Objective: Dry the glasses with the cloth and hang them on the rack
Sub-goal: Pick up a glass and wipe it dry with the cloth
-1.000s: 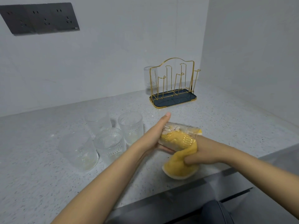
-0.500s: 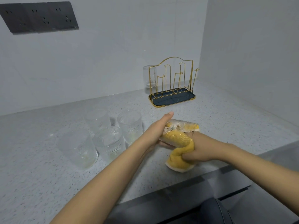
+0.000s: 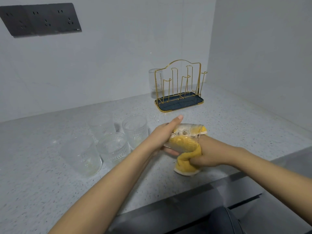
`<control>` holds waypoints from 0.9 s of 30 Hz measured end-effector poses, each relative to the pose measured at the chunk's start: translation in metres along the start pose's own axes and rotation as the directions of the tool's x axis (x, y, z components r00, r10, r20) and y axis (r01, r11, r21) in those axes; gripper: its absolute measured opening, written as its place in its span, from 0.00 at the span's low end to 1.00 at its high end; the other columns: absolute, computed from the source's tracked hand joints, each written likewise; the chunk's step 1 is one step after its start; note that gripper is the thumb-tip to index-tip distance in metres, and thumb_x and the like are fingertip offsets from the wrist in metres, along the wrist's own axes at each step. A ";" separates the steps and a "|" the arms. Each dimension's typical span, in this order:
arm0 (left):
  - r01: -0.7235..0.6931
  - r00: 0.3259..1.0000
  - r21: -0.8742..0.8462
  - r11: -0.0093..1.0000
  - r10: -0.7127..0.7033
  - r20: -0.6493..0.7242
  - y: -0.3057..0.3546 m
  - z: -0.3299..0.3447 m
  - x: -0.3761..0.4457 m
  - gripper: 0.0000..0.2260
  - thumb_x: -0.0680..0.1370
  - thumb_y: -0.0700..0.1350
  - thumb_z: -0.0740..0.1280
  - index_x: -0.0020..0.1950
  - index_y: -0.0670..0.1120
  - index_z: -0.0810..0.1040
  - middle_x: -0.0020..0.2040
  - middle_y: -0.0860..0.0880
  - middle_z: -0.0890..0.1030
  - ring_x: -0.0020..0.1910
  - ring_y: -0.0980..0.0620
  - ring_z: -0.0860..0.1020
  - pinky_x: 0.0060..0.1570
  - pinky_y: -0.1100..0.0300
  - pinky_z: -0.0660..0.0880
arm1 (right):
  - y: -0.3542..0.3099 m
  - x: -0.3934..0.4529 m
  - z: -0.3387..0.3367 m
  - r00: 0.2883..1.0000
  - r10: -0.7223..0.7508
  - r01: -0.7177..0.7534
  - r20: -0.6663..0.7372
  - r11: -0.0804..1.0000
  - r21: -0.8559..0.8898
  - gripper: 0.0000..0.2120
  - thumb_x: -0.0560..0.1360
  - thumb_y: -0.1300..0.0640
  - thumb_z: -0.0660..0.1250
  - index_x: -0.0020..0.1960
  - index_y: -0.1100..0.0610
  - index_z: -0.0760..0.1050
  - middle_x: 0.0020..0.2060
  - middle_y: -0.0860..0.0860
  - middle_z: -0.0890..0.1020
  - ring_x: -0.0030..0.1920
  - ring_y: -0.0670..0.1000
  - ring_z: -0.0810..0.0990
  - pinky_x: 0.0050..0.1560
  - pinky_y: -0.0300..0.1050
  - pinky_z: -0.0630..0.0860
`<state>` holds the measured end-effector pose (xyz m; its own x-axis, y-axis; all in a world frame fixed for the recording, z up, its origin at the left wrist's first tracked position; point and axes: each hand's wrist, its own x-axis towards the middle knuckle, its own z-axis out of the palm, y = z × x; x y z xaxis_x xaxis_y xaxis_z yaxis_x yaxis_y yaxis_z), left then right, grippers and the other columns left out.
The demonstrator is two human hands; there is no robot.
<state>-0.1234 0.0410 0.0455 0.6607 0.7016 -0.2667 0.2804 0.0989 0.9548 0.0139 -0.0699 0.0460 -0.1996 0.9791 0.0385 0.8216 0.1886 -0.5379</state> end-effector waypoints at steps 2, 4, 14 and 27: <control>-0.069 0.997 -0.013 0.998 0.069 0.041 -0.006 0.001 0.001 0.30 0.68 0.74 0.61 0.52 0.52 0.83 0.51 0.44 0.86 0.50 0.43 0.85 0.51 0.45 0.82 | 0.003 0.002 -0.012 0.998 0.028 -0.037 0.048 0.980 0.194 0.17 0.69 0.58 0.72 0.55 0.46 0.73 0.50 0.42 0.80 0.50 0.41 0.78 0.51 0.36 0.74; -0.144 0.990 -0.029 0.989 0.144 0.000 -0.014 0.005 0.000 0.31 0.69 0.73 0.59 0.57 0.51 0.81 0.57 0.45 0.84 0.57 0.44 0.81 0.62 0.41 0.75 | 0.000 0.002 -0.021 0.991 0.017 -0.068 0.134 0.921 0.384 0.23 0.69 0.51 0.72 0.61 0.41 0.69 0.58 0.41 0.77 0.56 0.40 0.77 0.58 0.36 0.73; -0.154 0.980 -0.056 0.986 0.146 -0.133 -0.015 0.009 0.005 0.27 0.69 0.66 0.62 0.54 0.46 0.82 0.50 0.45 0.85 0.51 0.45 0.84 0.59 0.45 0.77 | -0.011 0.001 0.010 0.978 0.043 0.026 -0.203 0.947 0.321 0.12 0.73 0.55 0.69 0.50 0.39 0.73 0.47 0.37 0.79 0.49 0.35 0.77 0.44 0.24 0.71; -0.510 0.849 -0.001 0.860 0.502 -0.166 -0.009 0.009 -0.004 0.09 0.76 0.55 0.63 0.51 0.54 0.79 0.51 0.53 0.80 0.52 0.52 0.79 0.54 0.55 0.75 | -0.014 0.001 -0.014 0.997 0.069 -0.054 -0.018 0.893 0.446 0.10 0.71 0.56 0.71 0.49 0.43 0.76 0.42 0.42 0.82 0.43 0.38 0.80 0.43 0.30 0.75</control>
<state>-0.1227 0.0312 0.0367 0.5862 0.7620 0.2751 -0.0962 -0.2718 0.9575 0.0094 -0.0707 0.0656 -0.1326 0.9910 0.0166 0.5066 0.0821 -0.8583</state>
